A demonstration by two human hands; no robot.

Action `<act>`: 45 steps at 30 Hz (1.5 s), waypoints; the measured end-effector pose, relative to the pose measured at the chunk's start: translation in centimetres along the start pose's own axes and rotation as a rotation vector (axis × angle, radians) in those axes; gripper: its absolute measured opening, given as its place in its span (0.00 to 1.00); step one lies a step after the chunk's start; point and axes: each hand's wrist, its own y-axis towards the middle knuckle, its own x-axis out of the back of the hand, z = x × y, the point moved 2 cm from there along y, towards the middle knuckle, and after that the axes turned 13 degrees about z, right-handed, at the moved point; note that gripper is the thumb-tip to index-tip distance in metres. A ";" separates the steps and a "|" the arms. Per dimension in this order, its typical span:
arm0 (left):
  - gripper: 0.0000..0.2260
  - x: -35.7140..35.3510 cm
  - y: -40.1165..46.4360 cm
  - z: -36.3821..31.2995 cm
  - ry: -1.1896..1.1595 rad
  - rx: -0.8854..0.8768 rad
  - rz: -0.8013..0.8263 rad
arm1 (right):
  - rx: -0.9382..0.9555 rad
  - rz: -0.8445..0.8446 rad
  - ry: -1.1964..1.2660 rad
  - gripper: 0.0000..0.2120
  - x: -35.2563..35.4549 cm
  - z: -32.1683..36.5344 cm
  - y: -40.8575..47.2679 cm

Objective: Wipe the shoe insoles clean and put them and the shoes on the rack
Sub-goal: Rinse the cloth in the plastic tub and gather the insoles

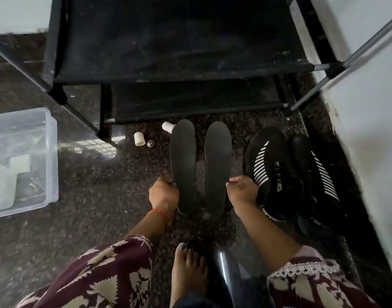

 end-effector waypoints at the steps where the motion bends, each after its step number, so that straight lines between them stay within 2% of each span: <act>1: 0.11 0.0 0.0 -0.1 -0.014 0.002 0.004 | -0.010 0.004 0.046 0.07 -0.2 -0.1 0.1; 9: 0.07 -0.2 0.1 0.4 -0.212 0.023 0.067 | -0.055 0.112 0.368 0.04 -1.3 -0.4 0.1; 13: 0.12 -0.4 0.2 0.6 -0.303 0.034 0.059 | -0.110 0.183 0.500 0.06 -1.3 0.0 -0.3; 21: 0.11 0.2 -0.6 0.1 -0.371 0.020 0.083 | -0.124 0.279 0.687 0.08 -0.7 0.6 -1.4; 24: 0.07 0.8 -1.5 -0.3 -0.353 0.006 0.101 | -0.103 0.318 0.739 0.07 0.3 1.1 -2.2; 33: 0.04 5.3 -7.8 -3.7 -0.391 -0.135 0.180 | 0.056 0.352 0.810 0.05 6.2 3.2 -7.2; 36: 0.06 6.8 -10.4 -5.1 -0.458 -0.172 0.242 | 0.137 0.331 0.836 0.08 8.9 4.5 -9.9; 38: 0.06 7.9 -12.3 -6.1 -0.491 -0.201 0.275 | 0.189 0.337 0.840 0.06 10.7 5.2 -11.7; 45: 0.03 11.0 -20.0 -9.2 -0.563 -0.337 0.370 | 0.392 0.308 0.821 0.10 17.0 6.9 -18.5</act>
